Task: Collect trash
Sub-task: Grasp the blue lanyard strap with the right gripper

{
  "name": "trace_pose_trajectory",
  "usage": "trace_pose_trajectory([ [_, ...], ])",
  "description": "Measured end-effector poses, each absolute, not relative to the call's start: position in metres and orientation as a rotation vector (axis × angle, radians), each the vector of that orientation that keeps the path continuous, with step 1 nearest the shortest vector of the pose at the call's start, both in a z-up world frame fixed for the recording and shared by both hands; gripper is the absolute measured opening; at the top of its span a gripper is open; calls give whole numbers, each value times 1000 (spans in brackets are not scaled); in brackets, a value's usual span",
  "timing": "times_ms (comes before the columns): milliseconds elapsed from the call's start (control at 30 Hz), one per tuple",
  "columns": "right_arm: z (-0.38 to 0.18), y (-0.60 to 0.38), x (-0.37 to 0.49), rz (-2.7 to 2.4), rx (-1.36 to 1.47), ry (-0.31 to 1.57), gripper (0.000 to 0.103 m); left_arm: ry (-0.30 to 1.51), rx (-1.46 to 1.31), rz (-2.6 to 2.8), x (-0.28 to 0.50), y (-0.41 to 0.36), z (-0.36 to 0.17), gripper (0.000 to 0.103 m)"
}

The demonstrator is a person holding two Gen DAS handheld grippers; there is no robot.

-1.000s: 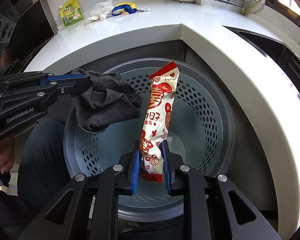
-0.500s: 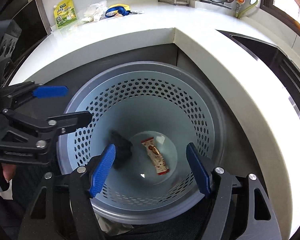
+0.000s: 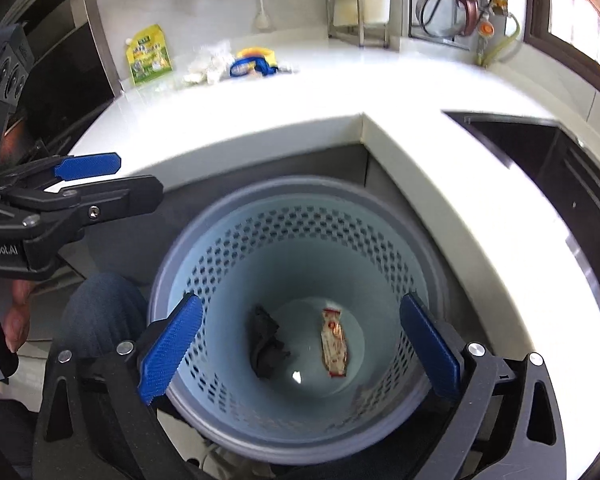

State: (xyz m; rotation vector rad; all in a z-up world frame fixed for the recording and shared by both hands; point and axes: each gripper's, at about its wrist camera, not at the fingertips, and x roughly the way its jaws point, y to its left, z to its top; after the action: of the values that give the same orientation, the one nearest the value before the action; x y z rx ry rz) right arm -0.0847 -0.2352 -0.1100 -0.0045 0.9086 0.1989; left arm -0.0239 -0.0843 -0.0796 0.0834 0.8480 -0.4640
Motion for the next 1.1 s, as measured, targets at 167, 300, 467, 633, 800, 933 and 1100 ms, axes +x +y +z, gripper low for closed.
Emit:
trace_pose_trajectory([
  [167, -87, -234, -52, 219, -35, 849, 94, 779, 25, -389, -4, -53, -49, 96],
  [300, -65, -225, -12, 247, -55, 793, 94, 755, 2, -319, 20, -27, -37, 96],
  [467, -46, -202, 55, 301, -91, 771, 94, 760, -25, -255, 58, -3, -35, 96],
  [633, -52, -166, 139, 337, -196, 796, 94, 774, -70, -227, 89, 11, -39, 96],
  [800, -70, -140, 215, 333, -280, 849, 94, 793, -76, -203, 122, 12, -50, 96],
  [933, -85, -125, 251, 337, -352, 880, 79, 798, -84, -198, 139, 11, -56, 96],
  [1100, -98, -132, 268, 342, -314, 925, 36, 811, -80, -202, 156, 5, -66, 96],
])
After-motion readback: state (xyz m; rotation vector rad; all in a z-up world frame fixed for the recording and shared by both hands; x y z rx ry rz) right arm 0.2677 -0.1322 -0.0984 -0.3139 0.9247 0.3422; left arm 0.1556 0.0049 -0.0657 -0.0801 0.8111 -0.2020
